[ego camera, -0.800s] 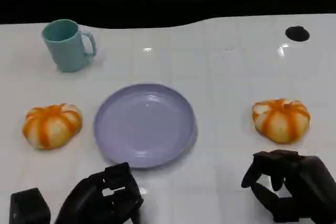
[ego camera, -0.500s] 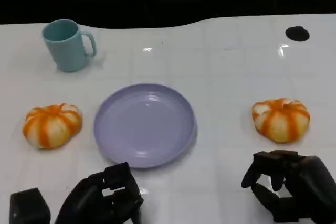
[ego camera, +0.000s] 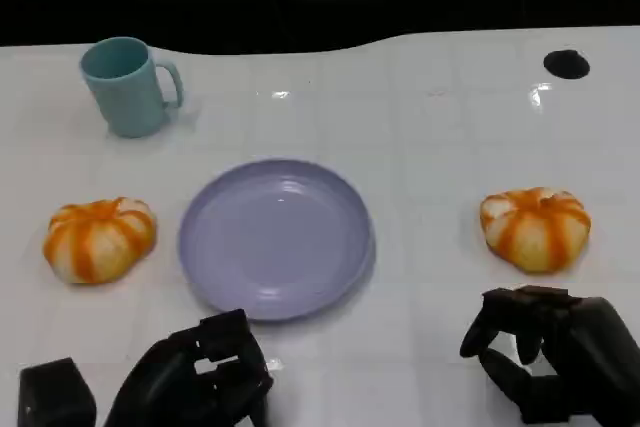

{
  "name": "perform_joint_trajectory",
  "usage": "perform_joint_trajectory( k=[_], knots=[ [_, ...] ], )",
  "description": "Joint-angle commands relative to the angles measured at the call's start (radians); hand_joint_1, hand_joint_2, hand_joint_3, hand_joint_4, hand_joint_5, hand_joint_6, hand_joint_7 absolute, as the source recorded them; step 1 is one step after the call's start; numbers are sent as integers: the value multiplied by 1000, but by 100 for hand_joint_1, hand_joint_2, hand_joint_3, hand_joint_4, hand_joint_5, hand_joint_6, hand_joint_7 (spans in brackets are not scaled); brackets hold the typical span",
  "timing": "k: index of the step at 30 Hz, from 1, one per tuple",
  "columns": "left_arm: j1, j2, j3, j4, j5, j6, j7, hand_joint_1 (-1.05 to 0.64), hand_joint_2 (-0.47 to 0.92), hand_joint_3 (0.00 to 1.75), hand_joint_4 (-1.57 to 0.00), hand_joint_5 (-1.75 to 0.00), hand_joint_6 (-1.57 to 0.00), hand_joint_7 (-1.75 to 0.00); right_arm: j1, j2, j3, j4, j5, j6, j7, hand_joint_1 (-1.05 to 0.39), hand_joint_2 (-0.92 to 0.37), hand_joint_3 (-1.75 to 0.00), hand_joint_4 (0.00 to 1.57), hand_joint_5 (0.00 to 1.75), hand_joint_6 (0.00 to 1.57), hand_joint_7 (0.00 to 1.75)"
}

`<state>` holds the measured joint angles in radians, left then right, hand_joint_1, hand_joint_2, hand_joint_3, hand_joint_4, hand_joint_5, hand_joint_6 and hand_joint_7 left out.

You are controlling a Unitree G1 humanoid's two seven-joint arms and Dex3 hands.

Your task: Grasp the bread from the table and place it into the plate.

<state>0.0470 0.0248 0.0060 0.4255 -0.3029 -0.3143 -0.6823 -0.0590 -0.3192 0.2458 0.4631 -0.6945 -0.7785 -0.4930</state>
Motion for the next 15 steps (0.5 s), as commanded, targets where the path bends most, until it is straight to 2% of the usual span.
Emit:
perform_joint_trajectory(
  k=[1, 7, 10, 15],
  knots=[
    [-11, 10, 7, 7, -2, -6, -2, -61, 74, 53, -78, -175, -76, -143, -2, -10, -5, 3, 17, 4, 3, -20, -37, -120, 88, 175, 83, 126],
    [-14, 9, 6, 12, 2, -6, 2, -60, 75, 52, -78, -175, -75, -142, -14, -16, -16, 9, 47, -14, 3, -19, -34, -123, 87, 171, 84, 121],
    [-15, 7, 6, 12, 5, -10, 4, -60, 75, 51, -78, -175, -76, -142, -21, -24, -25, 5, 45, -20, -6, -19, -38, -116, 85, 166, 84, 111],
    [-15, 5, 5, 10, 6, -10, 7, -60, 75, 52, -78, -175, -76, -143, -19, -34, -46, -32, 42, 22, 8, -25, -57, -74, 80, 130, 88, 69]
  ],
)
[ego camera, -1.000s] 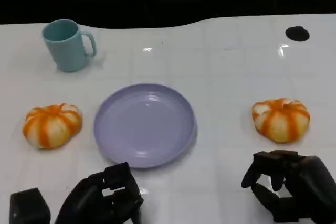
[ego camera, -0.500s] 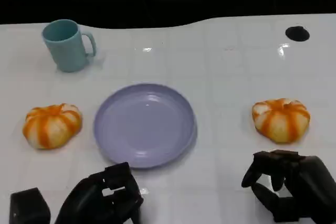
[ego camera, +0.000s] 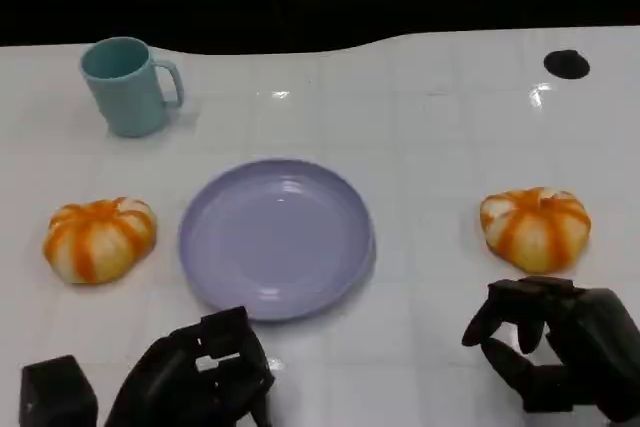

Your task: Grasp the bread from the table and place it into the plate.

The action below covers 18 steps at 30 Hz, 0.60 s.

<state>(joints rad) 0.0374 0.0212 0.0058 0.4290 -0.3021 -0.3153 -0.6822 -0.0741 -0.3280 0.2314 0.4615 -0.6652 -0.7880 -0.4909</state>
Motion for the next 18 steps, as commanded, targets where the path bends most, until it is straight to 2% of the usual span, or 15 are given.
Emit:
perform_joint_trajectory(
  k=[1, 2, 4, 5, 7, 9, 10, 13, 18],
  knots=[
    [-6, 9, 6, 5, 4, -6, 5, -60, 75, 52, -78, -175, -76, -143, -2, -27, -39, -45, 15, 46, 14, -26, -60, -69, 79, 126, 89, 63],
    [-6, 9, 6, 5, 2, -4, 4, -60, 75, 52, -78, -175, -76, -143, 0, -30, -45, -60, 17, 59, 24, -27, -64, -59, 75, 125, 89, 53],
    [-6, 8, 5, 5, 5, -6, 6, -60, 75, 52, -78, -175, -75, -143, 2, -37, -55, -89, 20, 85, 45, -30, -77, -33, 67, 104, 90, 28],
    [-7, 8, 5, 7, 8, -11, 7, -60, 75, 52, -78, -175, -75, -143, 2, -45, -60, -108, 16, 104, 57, -31, -80, -25, 66, 98, 90, 22],
    [-8, 9, 4, 10, 10, -13, 7, -60, 75, 52, -78, -175, -75, -143, 0, -65, -74, -152, -5, 155, 82, -35, -88, -10, 59, 73, 83, 9],
    [-10, 8, 4, 14, 7, -8, 5, -61, 75, 52, -78, -175, -75, -144, -8, -84, -85, -182, -30, 196, 95, -40, -91, -4, 58, 49, 75, 2],
    [-10, 7, 4, 13, 4, 0, 4, -61, 75, 51, -79, -175, -75, -143, -13, -93, -88, -191, -42, 211, 97, -42, -91, -2, 58, 44, 74, 1],
    [-10, 7, 3, 11, 6, 1, 7, -60, 74, 51, -79, -175, -76, -143, -20, -111, -91, -216, -59, 247, 104, -45, -91, -1, 55, 38, 70, 0],
    [-14, 10, 4, 22, 16, -15, 8, -60, 76, 50, -78, -175, -75, -143, -10, -131, -95, -307, -79, 367, 193, -49, -92, -2, 41, 29, 57, 0]
  ],
)
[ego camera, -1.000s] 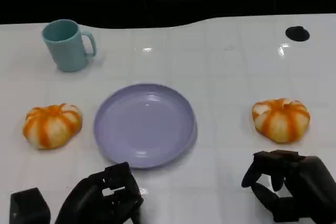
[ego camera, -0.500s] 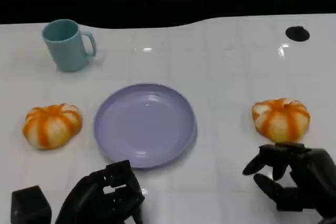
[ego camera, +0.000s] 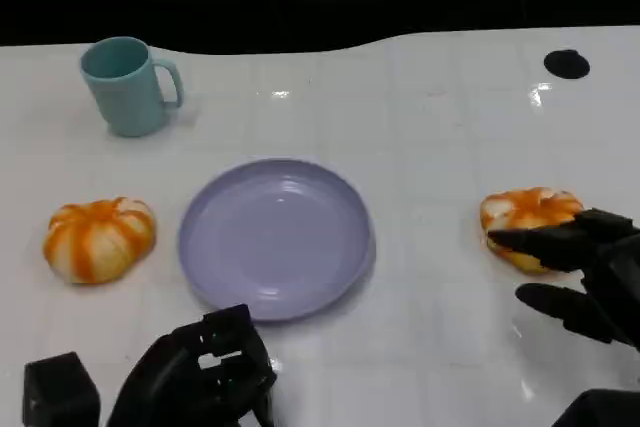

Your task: Grasp the bread from the table and place it into the plate.

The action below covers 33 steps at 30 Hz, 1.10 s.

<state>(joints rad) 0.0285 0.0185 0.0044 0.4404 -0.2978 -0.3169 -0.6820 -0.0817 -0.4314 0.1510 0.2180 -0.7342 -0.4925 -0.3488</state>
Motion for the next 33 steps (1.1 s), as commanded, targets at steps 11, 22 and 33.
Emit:
perform_joint_trajectory(
  k=[11, 22, 33],
  knots=[
    [-1, 8, 2, 0, 11, -11, 8, -59, 76, 51, -78, -175, -76, -142, -88, -69, 30, -116, -105, 276, 244, -58, -91, -1, 21, 19, 39, 0],
    [8, 7, 3, -11, 13, -19, 10, -60, 77, 49, -76, -175, -74, -141, -232, -36, 137, -7, -176, 402, 304, -59, -86, 0, 18, 22, 34, 0],
    [9, 4, -2, -20, 17, -13, 16, -60, 77, 49, -77, -175, -74, -143, -334, -9, 229, 159, -171, 429, 310, -52, -83, 0, 21, 20, 33, 0]
  ],
)
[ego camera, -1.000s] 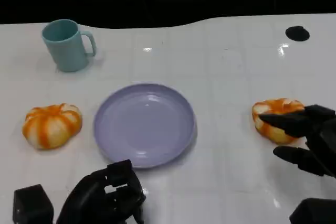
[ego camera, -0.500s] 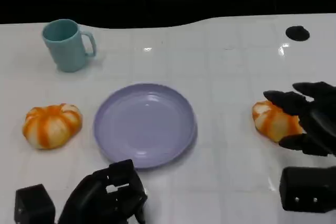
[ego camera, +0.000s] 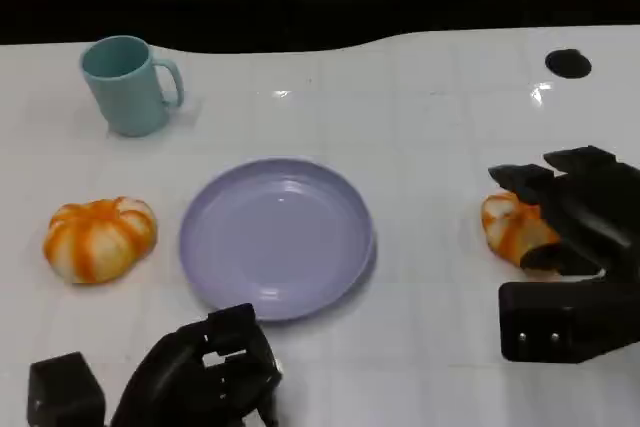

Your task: Grasp the bread from the table and place it into the plate.

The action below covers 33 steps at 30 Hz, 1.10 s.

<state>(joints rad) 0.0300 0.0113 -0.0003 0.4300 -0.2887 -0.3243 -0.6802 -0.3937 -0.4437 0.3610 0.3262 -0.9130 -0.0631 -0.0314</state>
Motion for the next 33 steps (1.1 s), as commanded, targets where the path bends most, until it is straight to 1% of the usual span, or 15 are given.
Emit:
perform_joint_trajectory(
  k=[1, 9, 15, 24, 28, 29, 30, 31, 32, 33],
  knots=[
    [9, 11, 3, -11, 8, -5, 14, -59, 77, 49, -77, -175, -74, -143, -26, 4, 26, 62, 6, 0, -8, -52, -83, 0, 21, 20, 33, 0],
    [15, 7, 1, -33, 7, 24, 22, -58, 76, 50, -79, -175, -75, -144, -59, 20, 62, 149, 9, 7, -25, -50, -85, 0, 24, 17, 34, 1],
    [13, 6, 2, -24, 0, 13, 12, -59, 74, 51, -79, -175, -76, -143, -83, 30, 84, 206, 6, 16, -40, -52, -85, 0, 27, 15, 36, 1],
    [14, 7, 5, -24, -4, 20, 11, -58, 74, 53, -78, -175, -76, -142, -121, 37, 104, 268, 15, 43, -17, -51, -88, -1, 27, 10, 36, 0],
    [19, 9, 2, -31, -1, 17, 12, -59, 74, 54, -77, -175, -75, -143, -147, 40, 114, 322, 25, 35, -17, -49, -91, -1, 37, 11, 44, 3],
    [20, 9, 2, -33, -1, 17, 12, -60, 74, 54, -78, -175, -75, -143, -152, 41, 116, 333, 28, 32, -20, -48, -92, -2, 46, 12, 49, 4],
    [22, 9, 1, -36, -1, 16, 12, -60, 74, 54, -78, -175, -75, -143, -156, 45, 113, 346, 39, 26, -23, -47, -92, -2, 49, 11, 52, 3],
    [24, 8, 1, -39, 0, 16, 13, -60, 74, 54, -78, -175, -75, -143, -159, 48, 110, 357, 50, 19, -27, -43, -92, -2, 58, 12, 58, 4],
    [27, 8, 0, -44, 0, 17, 15, -60, 74, 54, -78, -175, -75, -143, -161, 52, 106, 369, 64, 8, -36, -42, -92, -2, 62, 12, 61, 4],
    [31, 8, 0, -48, -1, 19, 15, -60, 74, 54, -78, -175, -75, -143, -162, 57, 98, 385, 82, -6, -50, -39, -92, -1, 71, 13, 67, 5]
  ],
)
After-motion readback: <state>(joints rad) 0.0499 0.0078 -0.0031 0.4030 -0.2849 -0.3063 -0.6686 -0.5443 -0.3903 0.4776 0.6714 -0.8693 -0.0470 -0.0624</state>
